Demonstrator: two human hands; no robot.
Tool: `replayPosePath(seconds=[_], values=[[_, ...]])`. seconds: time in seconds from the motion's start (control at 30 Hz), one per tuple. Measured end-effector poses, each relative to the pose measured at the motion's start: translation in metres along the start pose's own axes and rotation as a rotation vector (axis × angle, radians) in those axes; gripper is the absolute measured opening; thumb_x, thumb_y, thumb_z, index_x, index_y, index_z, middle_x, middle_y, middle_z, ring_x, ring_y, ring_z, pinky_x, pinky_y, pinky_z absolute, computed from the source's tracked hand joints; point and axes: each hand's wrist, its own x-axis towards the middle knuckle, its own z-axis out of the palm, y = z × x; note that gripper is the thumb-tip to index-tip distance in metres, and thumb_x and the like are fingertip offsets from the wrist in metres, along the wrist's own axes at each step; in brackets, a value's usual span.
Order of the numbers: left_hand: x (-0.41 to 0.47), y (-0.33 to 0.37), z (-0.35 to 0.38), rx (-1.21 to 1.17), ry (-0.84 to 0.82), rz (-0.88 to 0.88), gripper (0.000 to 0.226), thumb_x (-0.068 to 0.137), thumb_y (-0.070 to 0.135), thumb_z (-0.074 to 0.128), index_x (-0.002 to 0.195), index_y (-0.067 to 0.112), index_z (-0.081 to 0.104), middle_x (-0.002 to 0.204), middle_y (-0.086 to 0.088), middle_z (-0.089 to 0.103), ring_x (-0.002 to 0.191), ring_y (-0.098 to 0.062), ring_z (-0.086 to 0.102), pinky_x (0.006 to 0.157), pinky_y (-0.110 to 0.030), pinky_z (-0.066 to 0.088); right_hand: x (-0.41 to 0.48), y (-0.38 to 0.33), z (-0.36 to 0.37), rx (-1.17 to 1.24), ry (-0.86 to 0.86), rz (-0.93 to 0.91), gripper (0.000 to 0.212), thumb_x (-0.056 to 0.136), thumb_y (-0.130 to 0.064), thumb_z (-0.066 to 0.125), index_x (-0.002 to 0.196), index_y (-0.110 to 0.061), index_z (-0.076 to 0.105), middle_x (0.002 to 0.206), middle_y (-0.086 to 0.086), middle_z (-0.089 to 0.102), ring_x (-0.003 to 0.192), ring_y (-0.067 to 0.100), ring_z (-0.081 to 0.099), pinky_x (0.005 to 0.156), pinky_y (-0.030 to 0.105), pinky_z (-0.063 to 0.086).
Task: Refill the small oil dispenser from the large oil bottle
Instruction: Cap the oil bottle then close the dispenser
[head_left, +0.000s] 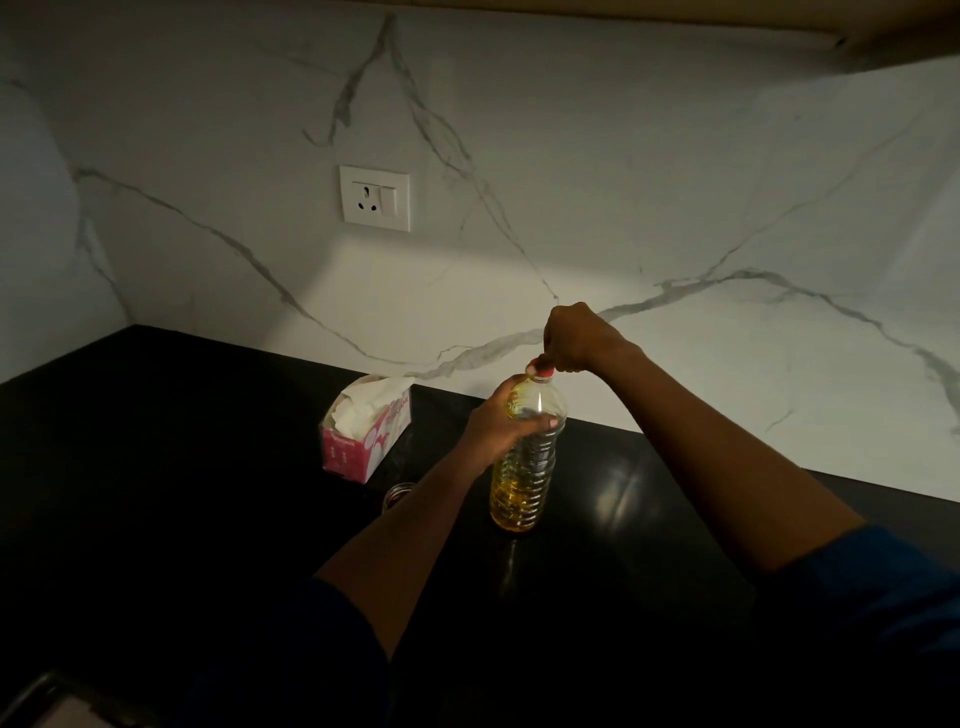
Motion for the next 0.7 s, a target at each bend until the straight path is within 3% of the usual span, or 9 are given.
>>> replayPosePath(seconds=[0.07,0.2,0.27,0.47,0.57,0.7], values=[[0.0,0.002,-0.001,0.016,-0.008,0.002,0.08,0.077,0.04,0.071,0.143,0.025,0.028,0.139,-0.004,0.044,0.126,-0.025,0.043,0.101,-0.039,0.041,0.001,0.001,0.001,0.044,0.026,0.043,0.04,0.081,-0.036,0.069,0.09,0.003,0.062,0.075,0.011,0.062,0.059,0.015,0.054,0.062,0.024,0.045],[-0.002,0.001,-0.005,0.022,-0.002,0.001,0.096,0.073,0.042,0.074,0.148,0.027,0.015,0.15,-0.005,0.03,0.135,-0.028,0.034,0.107,-0.047,0.036,-0.002,-0.002,0.002,0.07,0.073,0.021,0.039,0.081,-0.023,0.071,0.112,0.0,0.064,0.111,0.016,0.063,0.099,0.025,0.061,0.076,0.025,0.043],[-0.005,-0.003,-0.01,0.021,0.026,-0.022,0.101,0.071,0.043,0.075,0.148,0.025,0.012,0.153,-0.005,0.025,0.138,-0.027,0.028,0.109,-0.048,0.032,-0.004,-0.005,0.004,0.076,0.089,-0.019,0.038,0.081,-0.015,0.071,0.117,-0.005,0.063,0.118,0.013,0.061,0.106,0.025,0.059,0.079,0.024,0.043],[-0.023,-0.027,-0.038,0.13,0.048,-0.019,0.096,0.071,0.044,0.075,0.146,0.021,0.021,0.152,-0.004,0.027,0.139,-0.024,0.028,0.11,-0.042,0.029,-0.004,-0.029,0.022,0.208,0.188,-0.129,0.038,0.079,-0.013,0.073,0.115,-0.005,0.063,0.117,0.014,0.063,0.106,0.024,0.061,0.092,0.029,0.046],[-0.035,-0.043,-0.053,0.218,0.063,-0.06,0.099,0.07,0.044,0.076,0.147,0.02,0.018,0.152,-0.005,0.028,0.138,-0.024,0.028,0.111,-0.043,0.029,-0.005,-0.048,0.046,0.236,0.15,-0.186,0.039,0.077,-0.013,0.075,0.113,-0.003,0.065,0.115,0.014,0.065,0.107,0.025,0.06,0.095,0.032,0.048],[-0.054,-0.065,-0.069,0.3,0.069,-0.11,0.105,0.066,0.049,0.077,0.147,0.018,0.017,0.149,-0.005,0.032,0.135,-0.025,0.033,0.11,-0.044,0.032,-0.004,-0.067,0.088,0.248,0.043,-0.226,0.033,0.077,-0.011,0.073,0.107,0.0,0.066,0.11,0.016,0.065,0.101,0.025,0.062,0.088,0.029,0.049]])
